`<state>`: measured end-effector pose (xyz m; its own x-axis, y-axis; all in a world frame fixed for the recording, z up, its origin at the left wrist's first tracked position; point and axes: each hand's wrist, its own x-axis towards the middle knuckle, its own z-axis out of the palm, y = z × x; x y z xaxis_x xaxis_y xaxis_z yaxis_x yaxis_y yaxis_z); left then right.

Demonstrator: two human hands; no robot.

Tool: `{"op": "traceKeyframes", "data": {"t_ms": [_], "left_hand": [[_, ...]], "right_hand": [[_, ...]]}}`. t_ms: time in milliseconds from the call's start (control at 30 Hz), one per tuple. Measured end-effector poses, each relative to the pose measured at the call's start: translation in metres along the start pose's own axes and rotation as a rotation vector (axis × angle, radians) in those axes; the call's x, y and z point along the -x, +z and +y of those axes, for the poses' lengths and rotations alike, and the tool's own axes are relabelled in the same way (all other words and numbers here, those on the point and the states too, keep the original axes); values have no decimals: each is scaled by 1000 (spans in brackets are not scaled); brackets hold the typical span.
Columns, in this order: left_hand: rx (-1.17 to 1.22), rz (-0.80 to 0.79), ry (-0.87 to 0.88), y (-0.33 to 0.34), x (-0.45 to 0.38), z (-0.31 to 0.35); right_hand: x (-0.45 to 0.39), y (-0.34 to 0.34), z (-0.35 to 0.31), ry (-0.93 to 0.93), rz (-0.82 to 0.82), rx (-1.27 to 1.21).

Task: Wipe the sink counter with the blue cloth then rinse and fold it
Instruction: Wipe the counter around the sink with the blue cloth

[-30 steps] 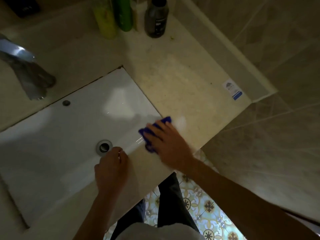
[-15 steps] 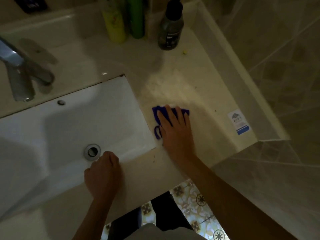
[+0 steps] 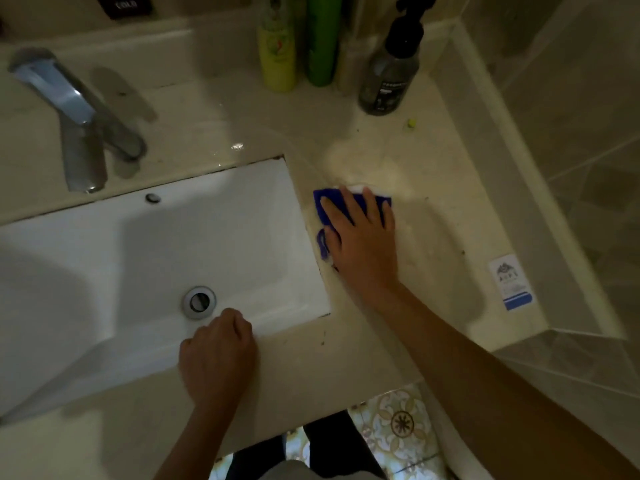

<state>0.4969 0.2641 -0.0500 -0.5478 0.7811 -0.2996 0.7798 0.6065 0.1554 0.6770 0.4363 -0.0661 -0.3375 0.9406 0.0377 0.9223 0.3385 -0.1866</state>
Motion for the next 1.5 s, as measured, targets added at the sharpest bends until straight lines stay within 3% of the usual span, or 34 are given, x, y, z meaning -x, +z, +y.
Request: {"op": "traceKeyframes", "data": {"t_ms": [133, 267, 367, 600, 700, 900, 1000, 1200, 1333, 1500], "left_hand": [[8, -25, -18, 2, -1, -2], [11, -39, -15, 2, -3, -2], [0, -33, -26, 0, -3, 1], [-4, -45, -35, 4, -6, 0], [20, -41, -22, 4, -6, 0], [19, -27, -28, 2, -5, 0], [15, -21, -51, 2, -5, 2], [52, -70, -40, 2, -6, -1], [278, -45, -23, -11, -37, -2], [285, 205, 44, -53, -121, -6]], "right_hand": [[56, -1, -7, -116, 13, -38], [144, -9, 5, -317, -89, -26], [105, -10, 30, -382, -94, -33], [-61, -1, 8, -29, 31, 0], [-34, -4, -6, -31, 27, 1], [141, -7, -21, -136, -92, -70], [99, -7, -10, -182, -83, -92], [-62, -2, -8, -75, 8, -4], [-14, -2, -23, -13, 34, -16], [89, 0, -6, -172, -46, -94]]}}
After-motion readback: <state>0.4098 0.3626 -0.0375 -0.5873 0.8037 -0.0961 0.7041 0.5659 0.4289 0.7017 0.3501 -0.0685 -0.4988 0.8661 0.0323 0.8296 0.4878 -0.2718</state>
